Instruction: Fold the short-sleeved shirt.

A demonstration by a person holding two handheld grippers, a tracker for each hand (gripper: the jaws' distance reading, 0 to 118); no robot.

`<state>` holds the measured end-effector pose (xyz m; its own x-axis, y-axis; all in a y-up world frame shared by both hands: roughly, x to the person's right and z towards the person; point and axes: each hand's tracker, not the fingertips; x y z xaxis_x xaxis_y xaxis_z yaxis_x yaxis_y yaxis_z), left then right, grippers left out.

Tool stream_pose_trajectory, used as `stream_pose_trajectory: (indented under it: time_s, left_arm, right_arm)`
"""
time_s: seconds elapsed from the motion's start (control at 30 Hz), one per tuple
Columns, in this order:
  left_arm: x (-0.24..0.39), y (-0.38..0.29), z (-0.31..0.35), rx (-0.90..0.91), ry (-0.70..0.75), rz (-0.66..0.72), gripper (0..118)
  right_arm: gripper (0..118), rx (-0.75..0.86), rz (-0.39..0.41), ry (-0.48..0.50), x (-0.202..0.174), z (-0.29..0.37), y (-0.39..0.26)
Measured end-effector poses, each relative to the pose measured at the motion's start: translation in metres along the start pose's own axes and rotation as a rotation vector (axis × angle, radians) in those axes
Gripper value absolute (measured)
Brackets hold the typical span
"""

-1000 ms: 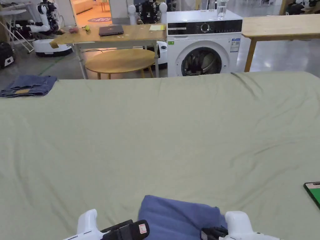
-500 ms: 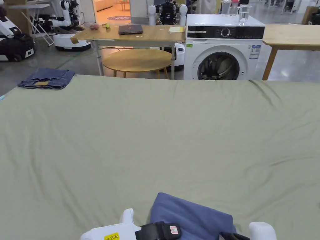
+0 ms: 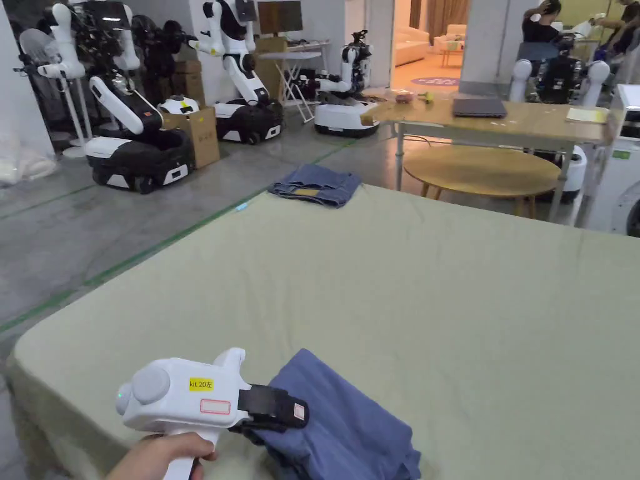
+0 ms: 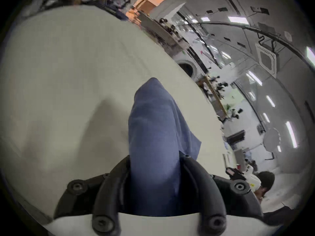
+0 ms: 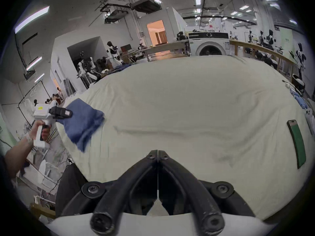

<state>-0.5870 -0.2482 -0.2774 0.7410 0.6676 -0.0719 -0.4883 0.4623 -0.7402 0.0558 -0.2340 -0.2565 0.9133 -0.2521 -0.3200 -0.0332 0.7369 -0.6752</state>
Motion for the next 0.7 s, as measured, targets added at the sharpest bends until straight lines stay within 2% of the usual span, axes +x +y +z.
stream_pose_trajectory:
  time_s: [0.1,0.17,0.23,0.27,0.3,0.33,0.37,0.4,0.47,0.57,0.6,0.63,0.7]
  left_arm:
    - [-0.061,0.031,0.034,0.063,0.099,0.100,29]
    - [-0.091,0.038,0.045,0.113,0.115,0.178,29]
    - [-0.106,0.037,0.051,0.133,0.114,0.197,29]
    - [-0.112,0.034,0.050,0.133,0.082,0.206,35]
    - [-0.115,0.031,0.050,0.139,0.047,0.226,56]
    - [-0.117,0.030,0.052,0.147,0.044,0.226,85]
    - [-0.117,0.029,0.057,0.187,0.037,0.216,107]
    - [-0.089,0.020,0.066,0.233,-0.002,0.218,107]
    - [-0.093,0.022,0.087,0.340,-0.048,0.288,114]
    - [-0.111,0.028,0.118,0.442,0.014,0.339,114]
    - [-0.113,0.028,0.124,0.449,0.030,0.356,113]
    - [-0.114,0.026,0.128,0.435,0.053,0.378,102]
    - [-0.098,0.018,0.130,0.424,0.148,0.371,5]
  right_arm:
    - [0,-0.021,0.009,0.002,-0.010,-0.011,0.002]
    - [0,-0.034,0.011,0.004,-0.016,-0.017,0.002]
    - [0,-0.046,0.020,0.008,-0.031,-0.019,0.004]
    - [0,-0.051,0.026,0.006,-0.034,-0.021,0.005]
    - [0,-0.055,0.033,0.006,-0.037,-0.022,0.006]
    - [0,-0.059,0.040,0.005,-0.039,-0.024,0.008]
    - [0,-0.061,0.047,0.003,-0.030,-0.024,0.009]
    - [0,-0.063,0.053,0.000,-0.030,-0.025,0.011]
    - [0,-0.063,0.062,0.000,-0.032,-0.025,0.013]
    - [0,-0.059,0.069,0.003,-0.030,-0.025,0.012]
    - [0,-0.058,0.070,0.003,-0.030,-0.026,0.012]
    - [0,-0.056,0.071,0.003,-0.030,-0.025,0.011]
    - [0,-0.050,0.064,0.011,-0.029,-0.024,0.010]
